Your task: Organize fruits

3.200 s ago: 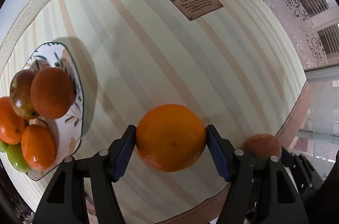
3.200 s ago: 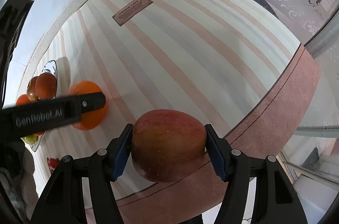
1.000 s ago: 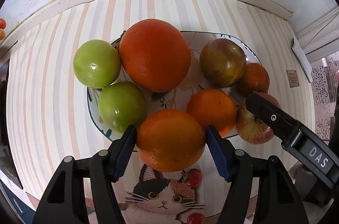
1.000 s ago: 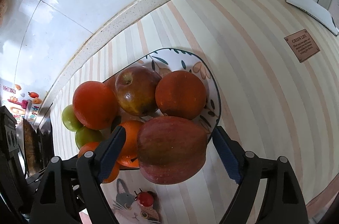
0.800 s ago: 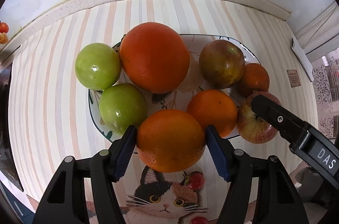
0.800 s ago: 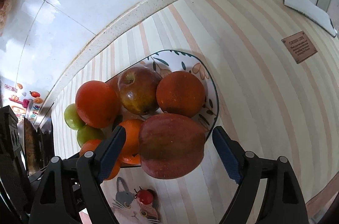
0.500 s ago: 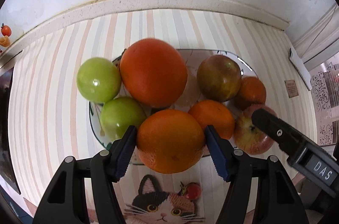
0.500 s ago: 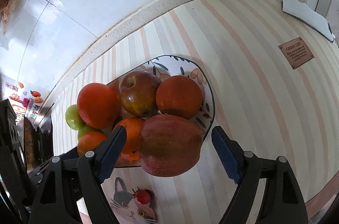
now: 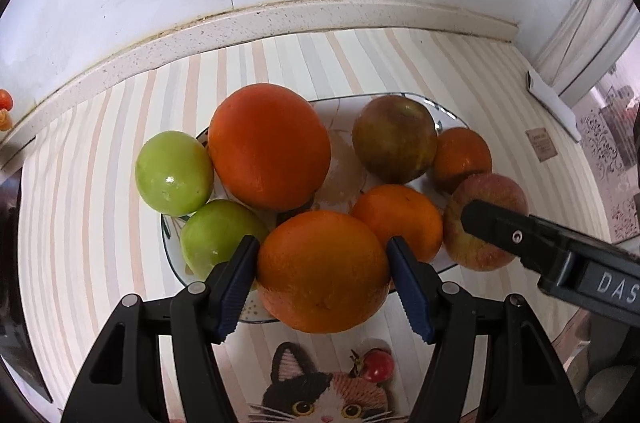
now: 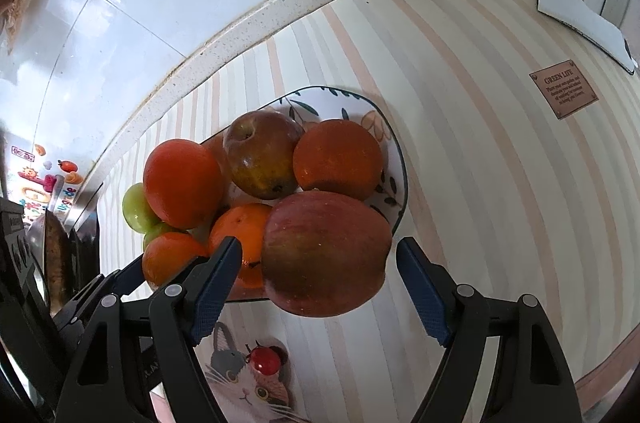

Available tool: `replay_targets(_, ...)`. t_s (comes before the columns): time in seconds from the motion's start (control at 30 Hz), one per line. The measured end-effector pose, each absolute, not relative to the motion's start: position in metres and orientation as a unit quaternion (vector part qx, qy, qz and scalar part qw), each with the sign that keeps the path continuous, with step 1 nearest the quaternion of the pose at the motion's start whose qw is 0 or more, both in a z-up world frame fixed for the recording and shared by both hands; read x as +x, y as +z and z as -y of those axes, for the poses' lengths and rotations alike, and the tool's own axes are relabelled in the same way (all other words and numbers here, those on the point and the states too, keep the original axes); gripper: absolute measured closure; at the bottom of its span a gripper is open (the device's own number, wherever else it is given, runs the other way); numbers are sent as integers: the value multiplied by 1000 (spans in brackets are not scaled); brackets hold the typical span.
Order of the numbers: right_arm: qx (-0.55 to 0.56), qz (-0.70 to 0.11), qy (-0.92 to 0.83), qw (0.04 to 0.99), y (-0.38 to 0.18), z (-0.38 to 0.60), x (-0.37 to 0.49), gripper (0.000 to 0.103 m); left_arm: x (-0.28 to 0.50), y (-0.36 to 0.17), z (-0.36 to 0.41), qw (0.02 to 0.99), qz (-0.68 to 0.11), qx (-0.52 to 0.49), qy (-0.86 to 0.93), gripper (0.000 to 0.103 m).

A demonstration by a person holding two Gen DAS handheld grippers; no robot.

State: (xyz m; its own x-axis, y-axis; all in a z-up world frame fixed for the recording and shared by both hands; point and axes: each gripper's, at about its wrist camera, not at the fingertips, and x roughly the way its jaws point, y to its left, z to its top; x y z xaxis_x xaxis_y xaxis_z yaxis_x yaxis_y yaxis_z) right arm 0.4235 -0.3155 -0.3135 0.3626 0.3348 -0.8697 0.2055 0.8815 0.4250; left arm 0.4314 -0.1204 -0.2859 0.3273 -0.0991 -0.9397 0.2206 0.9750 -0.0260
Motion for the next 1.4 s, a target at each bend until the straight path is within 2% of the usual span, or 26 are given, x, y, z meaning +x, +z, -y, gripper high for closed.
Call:
replay_targets(0.5, 227, -561, 43, 795, -311, 318, 419, 21, 429, -281, 111, 806, -585, 19, -88, 39)
replay_targets(0.7, 182, -545, 31, 818, -288, 315, 410, 16, 425, -263, 103, 807, -585, -5, -87, 39)
replay_targets(0.77, 160, -545, 25, 823, -279, 312, 406, 11, 423, -255, 99, 806, -586, -12, -81, 39)
replay_targets(0.93, 112, -538, 16, 835, -253, 306, 391, 7, 408, -234, 88, 801, -594, -21, -71, 26)
replay_targets(1.0, 100, -531, 18, 841, -241, 303, 382, 7, 399, -226, 88, 802, -593, -13, -70, 16)
replay_targets(1.4, 76, -489, 27, 869, -172, 294, 334, 7, 350, -169, 81, 819, -573, -7, -46, 15)
